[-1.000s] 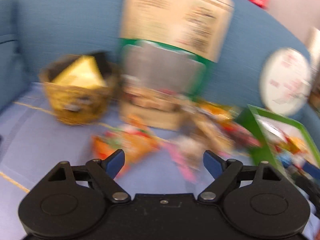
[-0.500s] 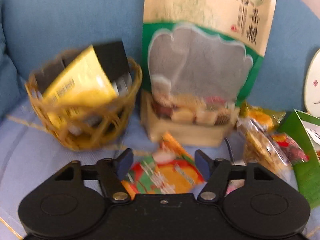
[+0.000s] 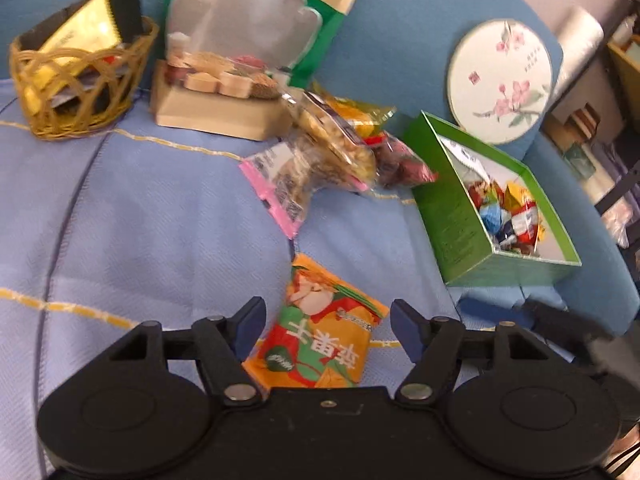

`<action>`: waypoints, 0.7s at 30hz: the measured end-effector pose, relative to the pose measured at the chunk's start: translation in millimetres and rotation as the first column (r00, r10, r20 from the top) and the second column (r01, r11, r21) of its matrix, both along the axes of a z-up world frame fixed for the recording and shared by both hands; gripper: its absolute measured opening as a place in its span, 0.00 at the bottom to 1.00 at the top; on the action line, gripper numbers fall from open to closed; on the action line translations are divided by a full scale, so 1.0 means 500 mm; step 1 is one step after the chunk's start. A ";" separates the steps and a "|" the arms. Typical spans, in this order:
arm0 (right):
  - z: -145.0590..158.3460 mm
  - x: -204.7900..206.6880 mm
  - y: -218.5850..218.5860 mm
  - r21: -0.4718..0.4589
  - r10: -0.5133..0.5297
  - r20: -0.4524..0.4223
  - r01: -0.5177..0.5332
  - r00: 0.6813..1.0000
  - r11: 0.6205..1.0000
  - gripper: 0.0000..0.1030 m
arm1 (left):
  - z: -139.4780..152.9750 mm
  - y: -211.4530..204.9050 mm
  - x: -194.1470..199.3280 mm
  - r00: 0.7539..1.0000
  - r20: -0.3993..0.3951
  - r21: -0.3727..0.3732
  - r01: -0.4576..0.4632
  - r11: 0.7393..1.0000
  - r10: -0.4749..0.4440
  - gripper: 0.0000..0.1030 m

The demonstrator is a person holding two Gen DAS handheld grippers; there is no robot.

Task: Organize snacks
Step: 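Grasp the orange tomato-printed snack bag with the left tool, then carry the orange snack bag with the left tool and release it into the box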

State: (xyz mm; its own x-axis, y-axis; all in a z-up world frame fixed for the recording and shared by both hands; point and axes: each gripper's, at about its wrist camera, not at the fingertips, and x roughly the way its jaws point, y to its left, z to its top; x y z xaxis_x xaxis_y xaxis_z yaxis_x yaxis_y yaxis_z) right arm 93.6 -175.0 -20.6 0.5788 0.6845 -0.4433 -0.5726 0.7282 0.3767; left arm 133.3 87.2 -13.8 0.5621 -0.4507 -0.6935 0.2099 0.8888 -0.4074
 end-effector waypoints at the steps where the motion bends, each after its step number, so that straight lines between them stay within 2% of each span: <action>1: -0.007 0.001 0.005 0.022 0.010 -0.034 -0.009 0.999 1.000 0.85 | 0.000 0.011 0.000 1.000 -0.015 -0.011 -0.009 1.000 0.009 1.00; 2: -0.015 0.003 0.010 0.047 0.017 -0.074 -0.014 0.997 0.999 0.85 | -0.007 0.014 0.005 0.999 -0.032 -0.021 -0.016 1.000 0.015 0.98; 6: -0.037 0.002 0.024 0.120 0.029 -0.177 -0.008 0.984 0.993 0.85 | -0.020 0.022 0.005 0.997 -0.080 -0.052 -0.022 0.998 0.018 0.80; 9: -0.042 0.001 0.037 0.128 0.015 -0.193 0.010 0.981 0.992 0.81 | -0.024 0.018 0.000 0.998 -0.063 -0.050 -0.010 0.999 0.006 0.74; 11: -0.045 0.003 0.044 0.139 0.009 -0.197 0.019 0.980 0.990 0.78 | -0.026 0.018 0.001 0.997 -0.071 -0.080 -0.005 0.997 -0.001 0.72; 13: -0.049 0.008 0.053 0.133 0.010 -0.199 0.017 0.980 0.991 0.74 | -0.026 0.018 0.004 0.997 -0.075 -0.097 0.001 0.995 -0.009 0.65; 16: -0.059 0.011 0.070 0.109 -0.008 -0.169 0.027 0.986 0.994 0.68 | -0.031 0.021 0.005 0.997 -0.081 -0.109 0.009 0.994 -0.018 0.38; 18: -0.062 0.015 0.077 0.092 -0.031 -0.154 0.046 0.988 0.995 0.57 | -0.039 0.020 0.004 0.996 -0.084 -0.104 0.011 0.995 -0.020 0.07; 19: -0.063 0.017 0.078 0.086 -0.032 -0.156 0.046 0.987 0.995 0.51 | -0.041 0.018 0.001 0.997 -0.071 -0.095 0.013 0.995 -0.020 0.05; 20: -0.061 0.016 0.076 0.082 -0.031 -0.153 0.044 0.988 0.996 0.40 | -0.041 0.017 -0.002 0.998 -0.064 -0.096 0.011 0.995 -0.017 0.02; 21: -0.058 0.017 0.072 0.080 -0.036 -0.149 0.048 0.988 0.996 0.35 | -0.039 0.015 -0.004 0.998 -0.061 -0.095 0.007 0.995 -0.013 0.00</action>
State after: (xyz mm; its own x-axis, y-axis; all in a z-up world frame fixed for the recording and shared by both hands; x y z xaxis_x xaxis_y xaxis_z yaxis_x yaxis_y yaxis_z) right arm 102.2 -138.7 -49.8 0.5405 0.6990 -0.4682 -0.4764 0.7130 0.5146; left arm 131.1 94.7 -33.2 0.5144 -0.5214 -0.6808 0.1906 0.8436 -0.5020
